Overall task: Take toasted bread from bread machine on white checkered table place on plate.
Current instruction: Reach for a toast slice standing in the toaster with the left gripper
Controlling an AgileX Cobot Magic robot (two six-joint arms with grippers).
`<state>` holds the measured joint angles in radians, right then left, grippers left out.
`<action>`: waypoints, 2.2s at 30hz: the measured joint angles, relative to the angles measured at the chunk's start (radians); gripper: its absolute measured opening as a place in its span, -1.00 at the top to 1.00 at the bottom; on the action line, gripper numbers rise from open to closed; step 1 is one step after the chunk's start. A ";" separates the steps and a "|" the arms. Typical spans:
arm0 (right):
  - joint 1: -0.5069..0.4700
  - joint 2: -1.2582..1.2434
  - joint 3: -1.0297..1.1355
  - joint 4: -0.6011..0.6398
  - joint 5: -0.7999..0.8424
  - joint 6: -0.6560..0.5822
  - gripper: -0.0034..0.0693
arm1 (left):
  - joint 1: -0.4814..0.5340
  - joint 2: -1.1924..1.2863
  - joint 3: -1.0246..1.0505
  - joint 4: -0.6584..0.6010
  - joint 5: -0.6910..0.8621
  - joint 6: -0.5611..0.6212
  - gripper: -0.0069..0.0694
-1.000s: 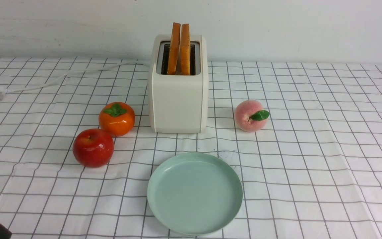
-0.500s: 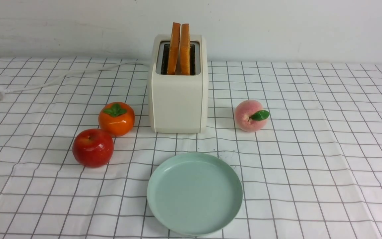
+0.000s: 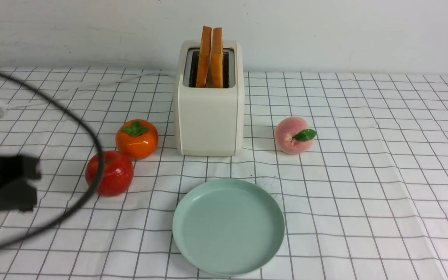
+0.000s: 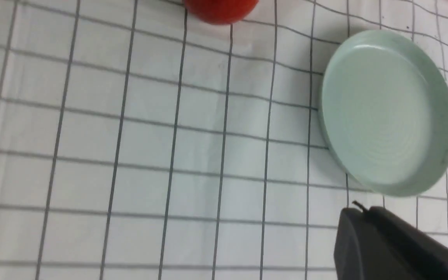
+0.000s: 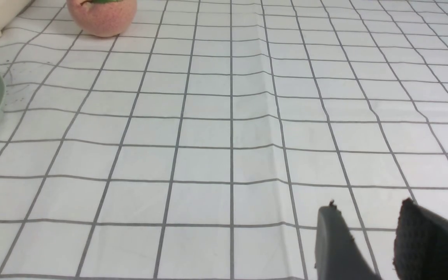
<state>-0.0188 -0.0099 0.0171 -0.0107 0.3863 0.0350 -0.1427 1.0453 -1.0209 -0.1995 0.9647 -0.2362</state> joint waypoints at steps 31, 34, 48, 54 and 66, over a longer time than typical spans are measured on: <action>0.000 0.000 0.000 0.000 0.000 0.000 0.25 | -0.294 0.900 -0.886 0.290 -0.230 0.006 -0.03; 0.000 0.000 0.000 0.000 0.000 0.000 0.25 | -0.292 0.918 -0.887 0.308 -0.254 0.006 -0.03; 0.000 0.000 0.000 0.000 0.000 0.000 0.25 | -0.292 0.999 -0.887 0.396 -0.413 -0.002 -0.03; 0.000 0.000 0.000 0.000 0.000 0.000 0.25 | -0.293 1.004 -0.887 0.515 -0.471 -0.106 -0.02; 0.000 0.000 0.000 0.000 0.000 0.000 0.25 | -0.293 1.004 -0.889 0.602 -0.492 -0.197 0.61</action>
<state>-0.0188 -0.0099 0.0171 -0.0107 0.3863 0.0350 -0.4360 2.0490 -1.9099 0.4026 0.4727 -0.4327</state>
